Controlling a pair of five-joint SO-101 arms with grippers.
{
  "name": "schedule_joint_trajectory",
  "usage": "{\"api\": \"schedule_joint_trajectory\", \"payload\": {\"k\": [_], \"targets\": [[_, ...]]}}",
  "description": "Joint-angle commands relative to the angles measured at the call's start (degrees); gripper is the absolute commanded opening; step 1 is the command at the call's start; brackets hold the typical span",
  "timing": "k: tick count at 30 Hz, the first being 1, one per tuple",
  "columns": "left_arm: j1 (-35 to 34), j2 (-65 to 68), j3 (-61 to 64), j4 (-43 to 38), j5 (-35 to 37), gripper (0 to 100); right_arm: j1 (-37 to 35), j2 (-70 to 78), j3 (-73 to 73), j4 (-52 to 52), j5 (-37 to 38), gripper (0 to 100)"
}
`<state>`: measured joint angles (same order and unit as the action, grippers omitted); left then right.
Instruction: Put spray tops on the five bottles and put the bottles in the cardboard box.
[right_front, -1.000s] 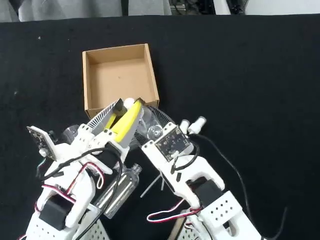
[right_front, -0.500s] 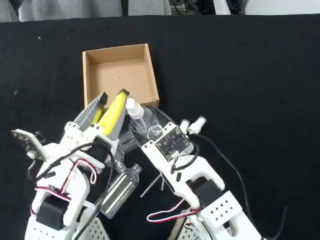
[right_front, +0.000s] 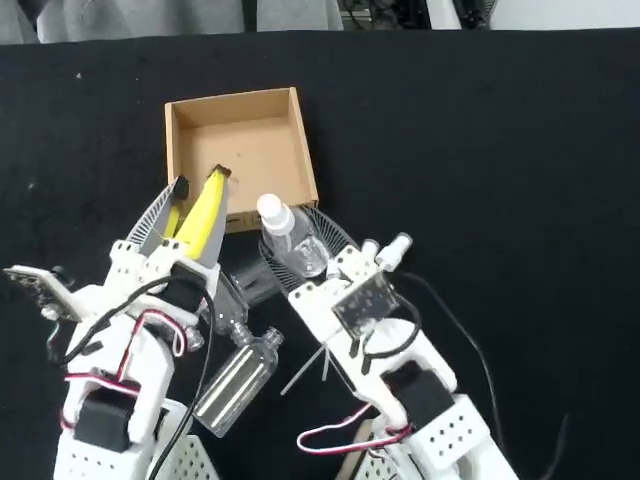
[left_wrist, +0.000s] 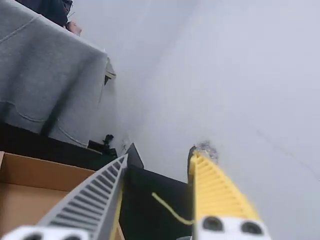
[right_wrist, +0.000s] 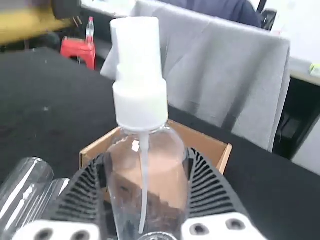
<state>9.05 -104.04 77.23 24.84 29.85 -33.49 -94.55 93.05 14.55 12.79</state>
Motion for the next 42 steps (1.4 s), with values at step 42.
{"api": "schedule_joint_trajectory", "payload": {"k": [42], "targets": [[8.7,-0.4,0.4,-0.7,-14.1,18,1.4,-13.4,3.0,9.7,-0.6,1.8]]}}
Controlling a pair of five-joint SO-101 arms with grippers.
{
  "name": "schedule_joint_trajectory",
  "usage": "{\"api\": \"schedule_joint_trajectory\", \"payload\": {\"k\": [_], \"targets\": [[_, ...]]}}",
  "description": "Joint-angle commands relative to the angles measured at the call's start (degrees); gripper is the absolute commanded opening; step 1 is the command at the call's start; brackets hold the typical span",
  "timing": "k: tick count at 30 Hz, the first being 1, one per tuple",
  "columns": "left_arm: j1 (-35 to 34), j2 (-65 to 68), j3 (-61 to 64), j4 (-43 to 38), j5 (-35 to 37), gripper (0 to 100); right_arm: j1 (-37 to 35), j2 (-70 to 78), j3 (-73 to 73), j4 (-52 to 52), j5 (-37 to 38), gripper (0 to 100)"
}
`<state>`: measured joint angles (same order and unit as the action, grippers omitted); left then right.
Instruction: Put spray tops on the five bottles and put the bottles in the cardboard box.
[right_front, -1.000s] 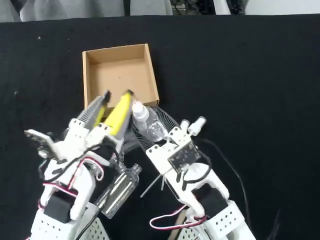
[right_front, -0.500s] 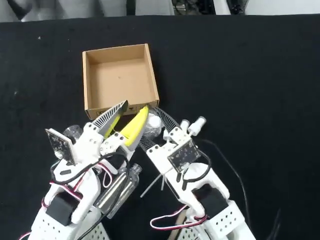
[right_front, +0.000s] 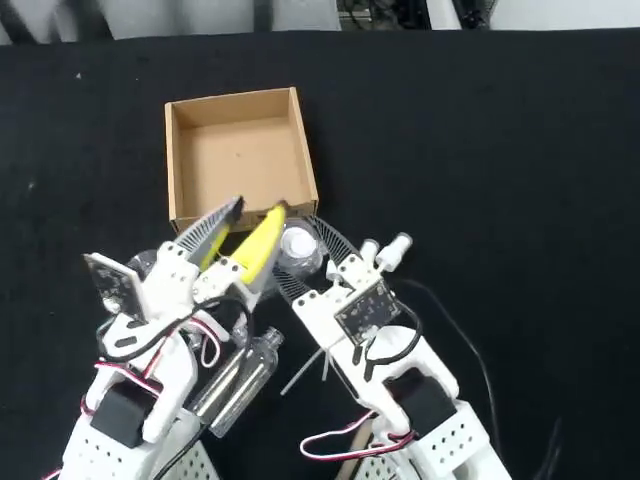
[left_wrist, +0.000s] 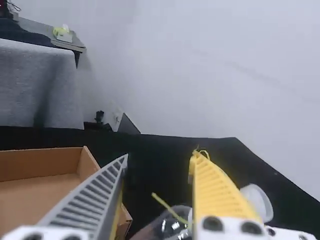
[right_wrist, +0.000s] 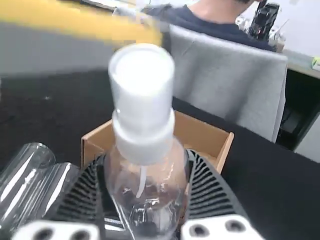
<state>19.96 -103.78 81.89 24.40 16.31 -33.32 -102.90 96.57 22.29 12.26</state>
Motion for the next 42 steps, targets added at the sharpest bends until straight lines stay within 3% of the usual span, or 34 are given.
{"api": "schedule_joint_trajectory", "payload": {"k": [1,5,11,16,42], "targets": [[-2.2,-0.6,-4.3,-0.3,-0.5,18,1.2,-5.1,-0.5,2.2,-0.1,1.8],[-2.2,-0.6,-4.4,-0.4,-1.2,18,1.3,-5.1,-0.5,2.2,-0.2,1.8],[-2.6,-0.6,-4.5,0.5,-8.3,18,1.3,-4.8,-0.4,2.3,-0.3,1.8],[-8.1,-0.6,-4.0,4.2,-9.5,18,1.3,-4.8,-0.1,2.3,-0.1,1.8],[-31.4,-0.6,13.8,4.6,-9.1,17,1.3,-4.8,-0.1,4.2,0.1,1.8]]}}
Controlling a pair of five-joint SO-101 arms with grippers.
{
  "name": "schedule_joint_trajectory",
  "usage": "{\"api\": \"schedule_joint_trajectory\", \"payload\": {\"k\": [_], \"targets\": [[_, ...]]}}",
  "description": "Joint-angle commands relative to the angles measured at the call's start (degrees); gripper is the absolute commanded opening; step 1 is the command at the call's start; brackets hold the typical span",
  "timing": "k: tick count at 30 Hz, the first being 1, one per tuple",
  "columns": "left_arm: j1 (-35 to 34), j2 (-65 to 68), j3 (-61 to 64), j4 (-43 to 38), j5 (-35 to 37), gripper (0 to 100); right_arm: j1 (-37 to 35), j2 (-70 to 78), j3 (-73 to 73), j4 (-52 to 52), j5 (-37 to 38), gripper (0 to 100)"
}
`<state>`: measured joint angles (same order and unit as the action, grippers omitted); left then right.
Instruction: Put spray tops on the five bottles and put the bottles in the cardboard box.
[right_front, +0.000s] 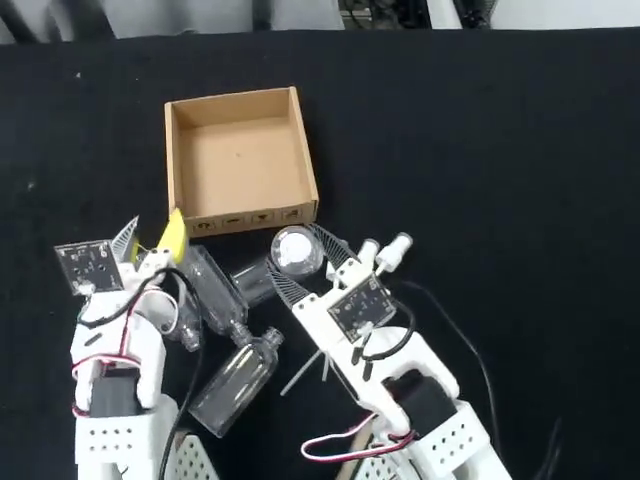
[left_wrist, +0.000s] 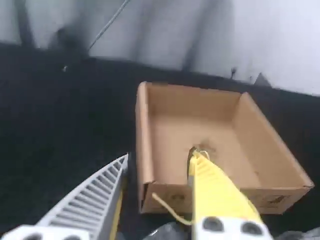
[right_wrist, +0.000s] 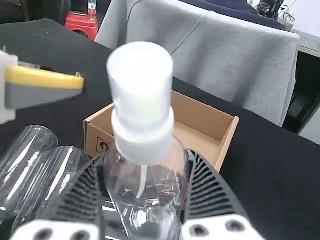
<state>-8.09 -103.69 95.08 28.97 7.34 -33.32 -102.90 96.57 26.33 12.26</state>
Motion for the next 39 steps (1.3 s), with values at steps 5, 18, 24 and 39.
{"api": "schedule_joint_trajectory", "payload": {"k": [5,18,24,39], "targets": [[-5.8,-0.7,1.1,0.2,-0.4,4,1.3,-4.6,-0.1,0.3,0.1,1.8],[-9.3,-0.7,2.2,0.2,-0.4,3,1.3,-5.1,-1.8,3.6,3.3,1.8],[-9.3,-0.7,2.2,-0.2,-0.4,4,1.3,-4.7,-6.4,7.4,4.1,1.8],[-9.3,-0.7,2.3,-0.3,-0.5,4,1.0,4.4,-24.7,9.2,7.4,1.8]]}}
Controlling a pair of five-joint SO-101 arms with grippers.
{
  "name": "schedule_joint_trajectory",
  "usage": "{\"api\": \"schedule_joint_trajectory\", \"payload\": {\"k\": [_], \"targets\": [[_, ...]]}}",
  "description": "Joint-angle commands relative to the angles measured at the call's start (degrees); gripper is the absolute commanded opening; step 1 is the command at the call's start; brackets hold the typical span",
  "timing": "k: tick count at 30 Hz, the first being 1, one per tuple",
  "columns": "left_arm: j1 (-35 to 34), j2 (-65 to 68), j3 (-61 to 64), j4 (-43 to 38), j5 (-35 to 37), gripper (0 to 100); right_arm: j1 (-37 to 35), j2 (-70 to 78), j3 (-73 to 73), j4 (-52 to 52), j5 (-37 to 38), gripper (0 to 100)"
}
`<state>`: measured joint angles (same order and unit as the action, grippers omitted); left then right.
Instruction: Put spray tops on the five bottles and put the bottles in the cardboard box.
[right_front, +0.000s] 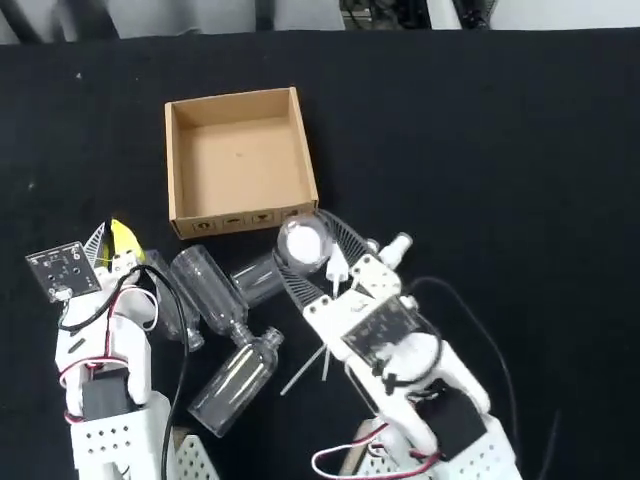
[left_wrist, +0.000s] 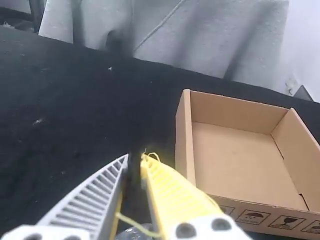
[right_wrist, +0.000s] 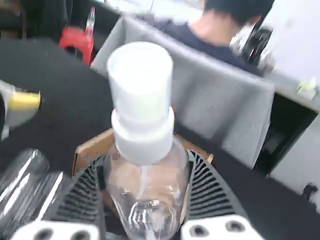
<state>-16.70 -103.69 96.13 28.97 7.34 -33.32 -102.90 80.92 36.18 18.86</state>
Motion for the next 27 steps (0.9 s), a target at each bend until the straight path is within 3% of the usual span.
{"api": "schedule_joint_trajectory", "payload": {"k": [1,12,27], "targets": [[-0.7,-0.7,1.3,-0.3,-0.5,4,1.0,6.7,-10.7,-1.6,0.8,1.8],[-0.7,-0.7,1.3,-0.3,-0.5,4,0.9,35.9,-25.1,-15.3,-2.6,1.8],[-0.7,-0.7,1.3,-0.1,-0.5,4,0.1,66.9,-39.3,-25.9,-8.4,1.8]]}}
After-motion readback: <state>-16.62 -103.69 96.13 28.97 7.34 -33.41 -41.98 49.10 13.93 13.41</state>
